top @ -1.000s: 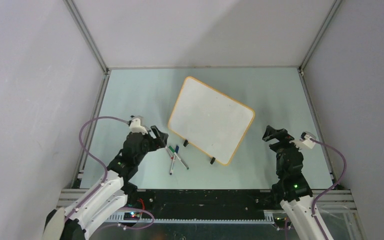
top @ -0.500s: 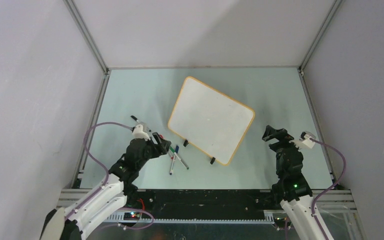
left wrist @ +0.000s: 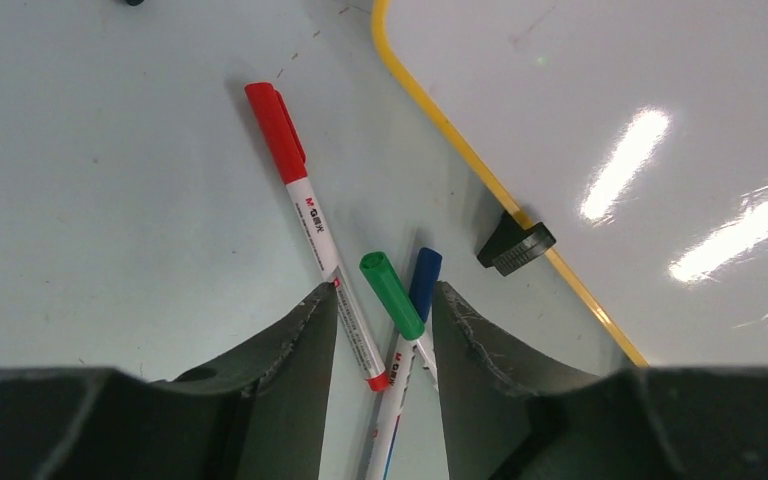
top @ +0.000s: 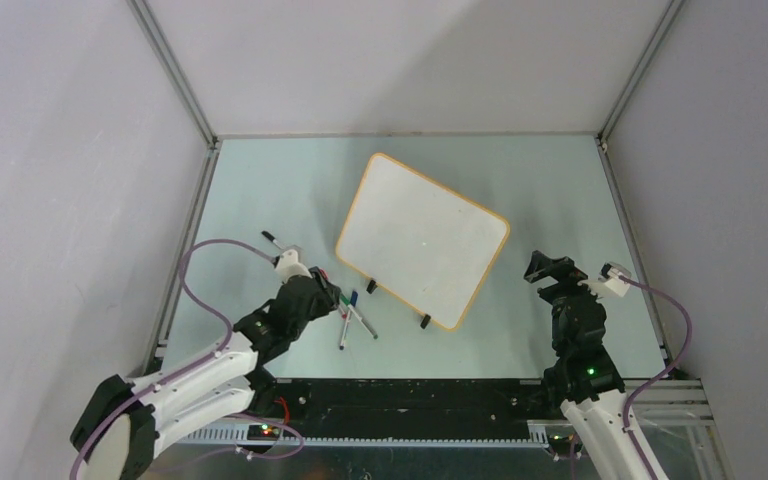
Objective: Write a sentence on the whiteboard
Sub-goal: Move the whiteboard marker to the center of the board.
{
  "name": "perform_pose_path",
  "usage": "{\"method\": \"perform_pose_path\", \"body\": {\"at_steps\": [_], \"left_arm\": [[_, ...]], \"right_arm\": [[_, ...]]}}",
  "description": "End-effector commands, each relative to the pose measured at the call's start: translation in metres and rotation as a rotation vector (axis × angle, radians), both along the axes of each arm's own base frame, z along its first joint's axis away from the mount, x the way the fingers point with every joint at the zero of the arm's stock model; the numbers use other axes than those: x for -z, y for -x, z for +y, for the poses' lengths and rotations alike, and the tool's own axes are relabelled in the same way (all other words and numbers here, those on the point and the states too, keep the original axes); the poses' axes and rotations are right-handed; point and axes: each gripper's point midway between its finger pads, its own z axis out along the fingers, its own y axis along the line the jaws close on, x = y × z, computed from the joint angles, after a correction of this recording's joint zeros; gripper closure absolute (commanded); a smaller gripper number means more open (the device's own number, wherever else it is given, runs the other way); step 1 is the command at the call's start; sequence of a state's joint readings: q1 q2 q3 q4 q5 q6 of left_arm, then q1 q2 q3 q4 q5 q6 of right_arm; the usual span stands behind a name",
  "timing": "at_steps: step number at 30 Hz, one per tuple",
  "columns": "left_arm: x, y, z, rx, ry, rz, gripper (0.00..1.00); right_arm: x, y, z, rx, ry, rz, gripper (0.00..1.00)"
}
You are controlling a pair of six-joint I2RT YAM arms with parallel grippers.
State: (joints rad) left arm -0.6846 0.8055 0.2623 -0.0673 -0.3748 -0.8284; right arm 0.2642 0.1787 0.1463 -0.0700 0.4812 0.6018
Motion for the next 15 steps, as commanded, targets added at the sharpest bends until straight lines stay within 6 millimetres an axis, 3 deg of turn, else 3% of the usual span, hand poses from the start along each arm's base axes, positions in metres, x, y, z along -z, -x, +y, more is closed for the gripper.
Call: {"method": "perform_pose_path", "body": {"at_steps": [1, 15], "left_arm": [[-0.013, -0.011, -0.007, -0.053, 0.013, -0.022, 0.54], [0.004, -0.018, -0.026, 0.002, -0.067, 0.081, 0.5]], "right_arm": [[-0.011, -0.002, -0.002, 0.01, -0.005, -0.038, 0.06], [-0.012, -0.003, -0.001, 0.006, -0.005, -0.035, 0.05]]}}
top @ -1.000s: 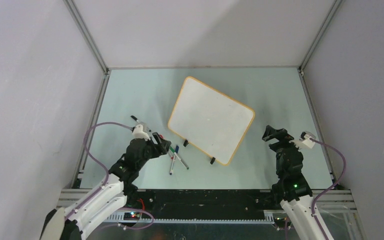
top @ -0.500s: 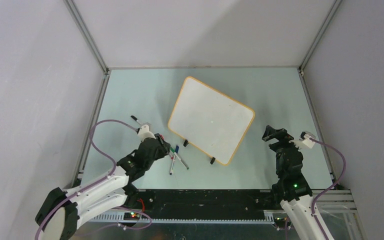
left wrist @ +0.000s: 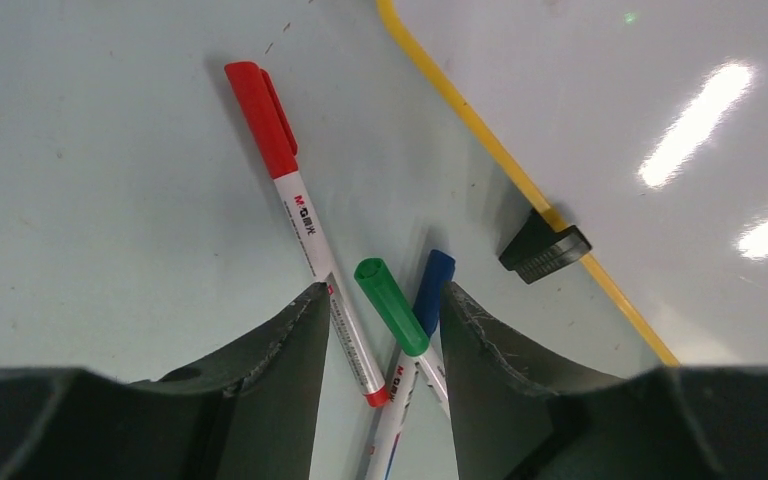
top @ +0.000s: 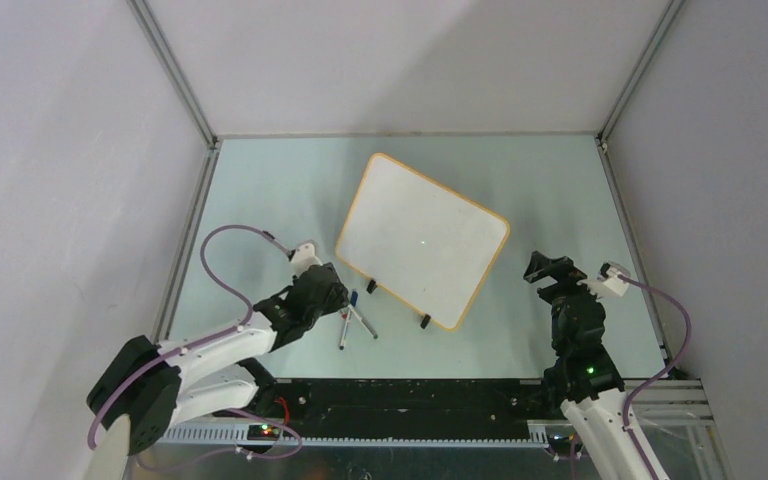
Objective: Write a sentence on the whiteboard
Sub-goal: Move the whiteboard marker to the center of the board.
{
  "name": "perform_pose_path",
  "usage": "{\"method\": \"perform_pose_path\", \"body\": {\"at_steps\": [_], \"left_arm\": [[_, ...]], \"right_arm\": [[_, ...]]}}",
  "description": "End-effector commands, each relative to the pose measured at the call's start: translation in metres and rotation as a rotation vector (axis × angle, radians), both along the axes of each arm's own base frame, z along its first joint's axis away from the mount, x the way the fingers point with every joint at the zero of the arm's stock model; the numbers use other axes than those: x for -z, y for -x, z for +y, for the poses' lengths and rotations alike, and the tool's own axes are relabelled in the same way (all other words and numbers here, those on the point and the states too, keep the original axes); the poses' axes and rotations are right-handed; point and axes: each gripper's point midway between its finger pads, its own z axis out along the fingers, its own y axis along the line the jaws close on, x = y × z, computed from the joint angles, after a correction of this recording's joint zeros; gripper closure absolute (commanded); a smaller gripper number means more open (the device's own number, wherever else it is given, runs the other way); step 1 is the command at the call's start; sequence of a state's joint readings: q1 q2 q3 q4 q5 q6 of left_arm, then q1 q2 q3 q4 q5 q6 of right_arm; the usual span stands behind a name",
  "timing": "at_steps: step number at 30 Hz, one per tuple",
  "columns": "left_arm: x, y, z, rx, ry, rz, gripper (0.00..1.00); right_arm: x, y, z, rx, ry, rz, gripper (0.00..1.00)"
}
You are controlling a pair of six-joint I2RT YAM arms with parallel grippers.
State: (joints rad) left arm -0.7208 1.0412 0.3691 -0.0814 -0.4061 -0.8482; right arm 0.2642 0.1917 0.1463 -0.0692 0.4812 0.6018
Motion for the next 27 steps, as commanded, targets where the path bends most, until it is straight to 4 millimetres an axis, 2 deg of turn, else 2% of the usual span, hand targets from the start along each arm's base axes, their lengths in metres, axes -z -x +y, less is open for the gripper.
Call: {"method": "perform_pose_path", "body": {"at_steps": [1, 4, 8, 10, 11, 13, 19, 21, 24, 27], "left_arm": [[-0.011, -0.011, -0.013, -0.003, 0.018, -0.01, 0.5], [-0.004, -0.011, -0.007, -0.028, -0.034, 0.03, 0.5], [0.001, -0.011, -0.013, -0.002, -0.048, 0.059, 0.51], [0.004, -0.011, -0.017, 0.022, -0.055, 0.075, 0.6], [0.007, -0.011, -0.016, 0.022, -0.067, 0.086, 0.69], [0.01, -0.011, -0.014, 0.014, -0.096, 0.108, 0.73], [0.012, -0.011, -0.011, 0.018, -0.128, 0.124, 0.65], [0.012, -0.01, -0.011, 0.021, -0.134, 0.127, 0.7], [0.006, -0.012, -0.007, 0.018, -0.152, 0.112, 0.83], [-0.001, -0.012, -0.005, 0.017, -0.146, 0.083, 0.9]], "right_arm": [[-0.015, -0.003, -0.001, 0.006, -0.008, -0.05, 0.05], [-0.015, -0.002, -0.001, 0.006, -0.008, -0.048, 0.05], [-0.015, -0.003, 0.0, 0.005, -0.009, -0.049, 0.05], [-0.014, -0.003, 0.0, 0.004, -0.009, -0.047, 0.05], [-0.014, -0.003, 0.0, 0.005, -0.009, -0.044, 0.05], [-0.014, -0.004, 0.0, 0.006, -0.01, -0.043, 0.06], [-0.013, -0.004, -0.001, 0.009, -0.009, -0.039, 0.06], [-0.013, -0.003, -0.001, 0.01, -0.009, -0.039, 0.06], [-0.014, -0.003, -0.001, 0.011, -0.01, -0.042, 0.06], [-0.014, -0.003, -0.001, 0.009, -0.01, -0.041, 0.06]]}}
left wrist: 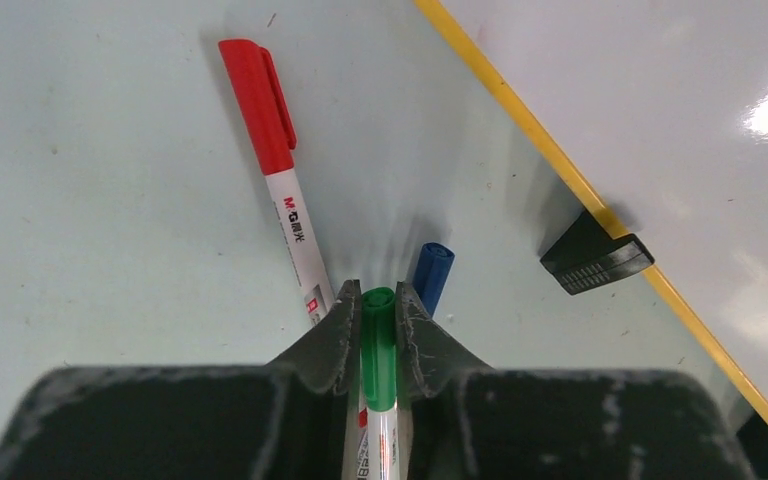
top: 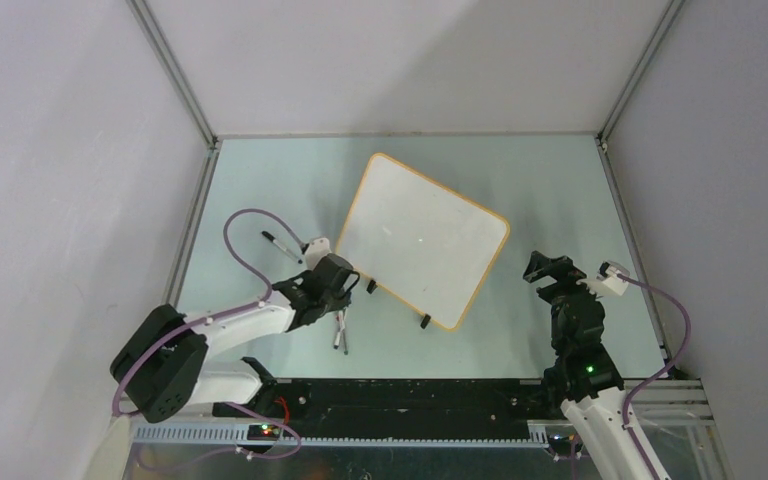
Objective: Write a sentence on the whiteboard
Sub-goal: Move the whiteboard marker to the center of the board.
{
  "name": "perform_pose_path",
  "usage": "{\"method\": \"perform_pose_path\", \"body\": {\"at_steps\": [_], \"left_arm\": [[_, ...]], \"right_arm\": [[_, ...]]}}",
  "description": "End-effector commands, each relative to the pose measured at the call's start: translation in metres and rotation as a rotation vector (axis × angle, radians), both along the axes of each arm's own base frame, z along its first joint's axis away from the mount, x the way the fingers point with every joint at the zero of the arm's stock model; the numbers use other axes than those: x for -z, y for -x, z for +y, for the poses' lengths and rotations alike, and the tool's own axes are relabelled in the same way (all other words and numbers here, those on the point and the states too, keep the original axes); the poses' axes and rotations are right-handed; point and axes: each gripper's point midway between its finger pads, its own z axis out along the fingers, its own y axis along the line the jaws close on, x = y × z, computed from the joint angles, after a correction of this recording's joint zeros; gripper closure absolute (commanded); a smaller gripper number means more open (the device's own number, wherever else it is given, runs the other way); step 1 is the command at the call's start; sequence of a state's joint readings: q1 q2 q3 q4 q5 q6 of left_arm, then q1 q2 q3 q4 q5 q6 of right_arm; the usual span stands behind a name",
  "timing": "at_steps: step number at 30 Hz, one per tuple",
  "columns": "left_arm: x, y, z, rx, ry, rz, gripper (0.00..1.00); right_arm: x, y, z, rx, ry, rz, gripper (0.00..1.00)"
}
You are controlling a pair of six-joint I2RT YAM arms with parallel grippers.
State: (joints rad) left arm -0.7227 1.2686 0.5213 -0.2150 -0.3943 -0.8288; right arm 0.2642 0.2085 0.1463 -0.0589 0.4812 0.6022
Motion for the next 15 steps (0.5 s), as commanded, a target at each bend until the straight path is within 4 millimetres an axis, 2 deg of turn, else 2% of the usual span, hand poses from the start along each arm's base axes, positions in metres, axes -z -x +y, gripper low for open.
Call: {"method": "perform_pose_path", "body": {"at_steps": [1, 6, 11, 14, 15], "left_arm": [[-0.03, -0.013, 0.0, -0.007, 0.011, -0.101, 0.92], [-0.051, -0.015, 0.022, -0.085, 0.0, -0.2, 0.93], [-0.083, -0.014, 0.071, -0.262, -0.076, -0.357, 0.92], [-0.095, -0.008, 0.108, -0.398, -0.158, -0.435, 0.89], [-0.094, -0.004, 0.118, -0.431, -0.181, -0.428, 0.89]], "right_arm": [[-0.015, -0.002, -0.002, 0.01, -0.011, -0.047, 0.06], [-0.015, -0.002, -0.001, 0.009, -0.011, -0.046, 0.05], [-0.015, -0.002, -0.001, 0.008, -0.012, -0.046, 0.06], [-0.015, -0.002, -0.001, 0.007, -0.014, -0.047, 0.06], [-0.015, -0.002, -0.001, 0.006, -0.014, -0.047, 0.05]]}}
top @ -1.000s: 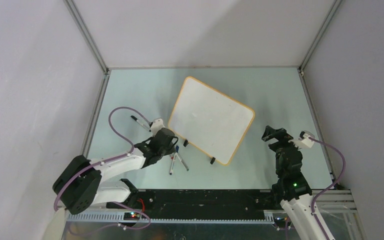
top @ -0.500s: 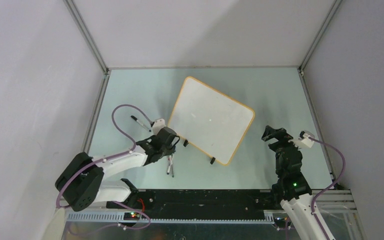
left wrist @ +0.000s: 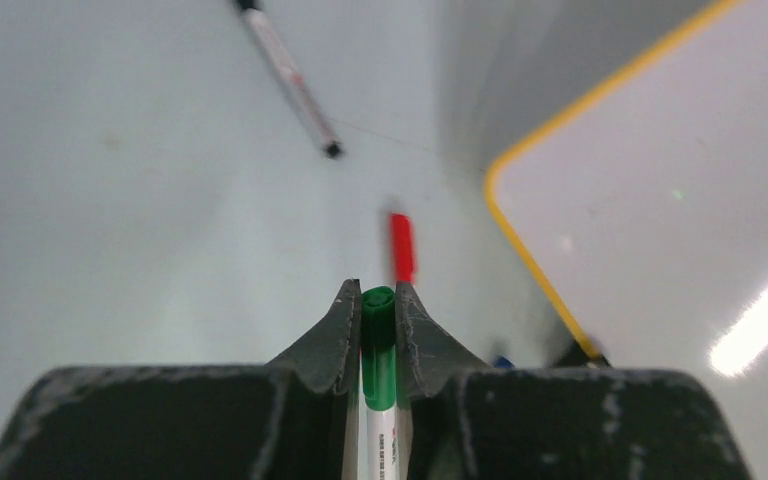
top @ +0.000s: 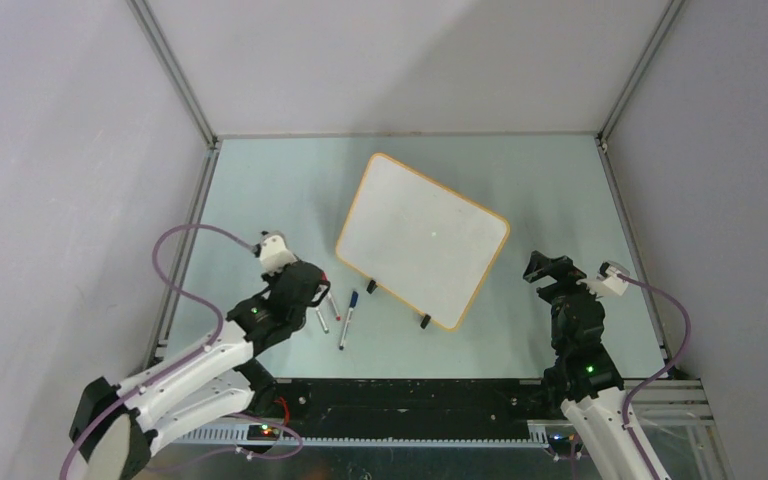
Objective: Write a sentence on the whiteboard
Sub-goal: Move the whiteboard marker to the center of the board.
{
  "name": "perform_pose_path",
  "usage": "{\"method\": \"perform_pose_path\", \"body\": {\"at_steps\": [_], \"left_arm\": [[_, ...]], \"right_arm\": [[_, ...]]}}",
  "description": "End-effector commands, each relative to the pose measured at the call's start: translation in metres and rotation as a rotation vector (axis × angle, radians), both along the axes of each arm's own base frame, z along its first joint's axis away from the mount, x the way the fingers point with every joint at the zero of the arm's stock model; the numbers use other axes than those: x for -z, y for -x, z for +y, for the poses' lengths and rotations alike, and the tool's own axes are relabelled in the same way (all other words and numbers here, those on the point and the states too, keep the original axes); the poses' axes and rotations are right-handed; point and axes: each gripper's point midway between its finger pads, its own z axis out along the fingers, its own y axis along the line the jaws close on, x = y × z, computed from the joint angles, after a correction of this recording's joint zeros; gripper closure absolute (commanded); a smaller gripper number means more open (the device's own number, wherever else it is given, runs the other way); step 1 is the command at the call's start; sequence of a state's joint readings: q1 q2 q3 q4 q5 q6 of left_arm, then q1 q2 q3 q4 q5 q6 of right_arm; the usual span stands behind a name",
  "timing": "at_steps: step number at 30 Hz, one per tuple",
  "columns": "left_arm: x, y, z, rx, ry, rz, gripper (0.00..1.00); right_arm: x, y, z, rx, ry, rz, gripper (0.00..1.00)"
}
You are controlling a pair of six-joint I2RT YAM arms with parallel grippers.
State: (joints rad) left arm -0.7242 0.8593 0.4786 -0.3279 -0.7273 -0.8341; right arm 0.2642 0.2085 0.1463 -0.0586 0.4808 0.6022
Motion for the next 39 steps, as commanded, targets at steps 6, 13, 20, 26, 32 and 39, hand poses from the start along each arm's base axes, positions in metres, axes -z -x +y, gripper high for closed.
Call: {"method": "perform_pose_path", "body": {"at_steps": [6, 13, 20, 26, 32, 39], "left_arm": [[0.012, 0.008, 0.083, -0.311, -0.104, 0.034, 0.89], [0.022, -0.001, 0.071, -0.261, -0.1, 0.09, 0.42], [0.029, -0.005, -0.003, 0.222, -0.017, 0.13, 0.36], [0.039, 0.016, -0.039, 0.433, 0.073, 0.131, 0.27], [0.05, 0.014, -0.04, 0.415, 0.062, 0.193, 0.3], [0.066, 0.003, -0.019, 0.244, -0.003, 0.278, 0.32]], "right_arm": [[-0.015, -0.003, 0.001, 0.0, -0.014, -0.044, 0.06], [-0.015, -0.003, 0.001, -0.001, -0.014, -0.045, 0.06], [-0.015, -0.003, 0.001, -0.002, -0.015, -0.045, 0.06], [-0.014, -0.003, 0.001, -0.003, -0.014, -0.04, 0.06], [-0.014, -0.003, 0.002, -0.006, -0.015, -0.04, 0.06], [-0.013, -0.003, -0.001, 0.011, -0.022, -0.035, 0.06]]}}
